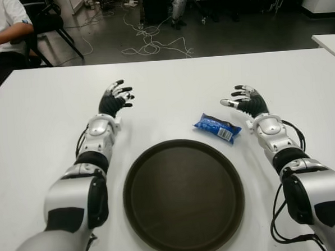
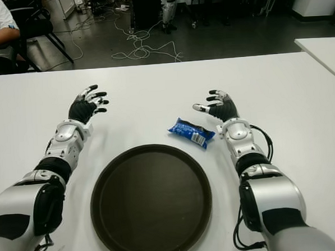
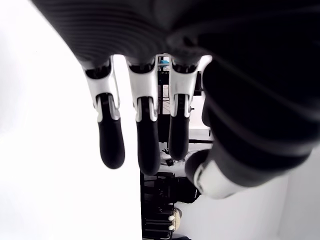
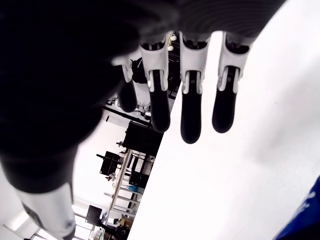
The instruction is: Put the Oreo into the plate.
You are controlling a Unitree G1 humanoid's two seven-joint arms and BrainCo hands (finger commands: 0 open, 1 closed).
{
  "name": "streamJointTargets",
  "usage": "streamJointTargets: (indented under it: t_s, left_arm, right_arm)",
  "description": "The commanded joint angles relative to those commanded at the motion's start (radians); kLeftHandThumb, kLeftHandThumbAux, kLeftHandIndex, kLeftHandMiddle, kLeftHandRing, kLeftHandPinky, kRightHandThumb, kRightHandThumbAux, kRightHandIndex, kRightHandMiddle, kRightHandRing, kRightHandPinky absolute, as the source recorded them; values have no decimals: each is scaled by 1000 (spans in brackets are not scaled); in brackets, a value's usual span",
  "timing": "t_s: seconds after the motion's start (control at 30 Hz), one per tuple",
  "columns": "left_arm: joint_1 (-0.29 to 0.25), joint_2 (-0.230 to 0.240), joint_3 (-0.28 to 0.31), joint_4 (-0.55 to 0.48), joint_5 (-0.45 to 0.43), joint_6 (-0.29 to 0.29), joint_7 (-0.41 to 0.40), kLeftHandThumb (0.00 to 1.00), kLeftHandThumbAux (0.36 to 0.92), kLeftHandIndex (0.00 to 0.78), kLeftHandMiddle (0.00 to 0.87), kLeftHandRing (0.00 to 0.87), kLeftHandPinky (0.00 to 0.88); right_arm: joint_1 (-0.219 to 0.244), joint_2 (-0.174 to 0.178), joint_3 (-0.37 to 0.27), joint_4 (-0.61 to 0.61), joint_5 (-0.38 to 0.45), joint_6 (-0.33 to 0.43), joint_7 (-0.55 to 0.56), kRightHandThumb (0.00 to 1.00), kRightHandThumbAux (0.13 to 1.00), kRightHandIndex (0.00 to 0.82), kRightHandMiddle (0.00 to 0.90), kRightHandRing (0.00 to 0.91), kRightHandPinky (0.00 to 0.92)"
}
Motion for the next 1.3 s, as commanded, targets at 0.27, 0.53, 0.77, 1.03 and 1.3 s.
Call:
streamJointTargets:
  t_s: [0.27,0.53,0.77,1.03,1.3]
  left_arm:
    - [3,-1,2,-1,-4,-7,-3,230,818,164,296,349,429]
    - [3,0,0,-2,-3,-6,-5,229,815,157,299,356,441]
    - [2,0,-3,-2,0,-3,-4,221,814,156,298,354,435]
    - [1,2,-8,-2,3,-1,-5,227,849,164,303,351,430]
    - [2,2,-8,-1,3,-1,-6,254,802,154,294,350,442]
  right_arm:
    - [1,1,-1,-1,0,-4,-1,0,745,224,297,332,370]
    - [2,-1,-3,0,3,-5,9,0,737,230,305,347,389]
    - [2,-2,0,0,-1,-6,8,0,745,230,302,341,380]
    - [1,-3,5,1,-7,-2,7,0,752,224,298,331,367]
    - [2,-5,3,2,-6,-8,13,0,738,220,291,328,372]
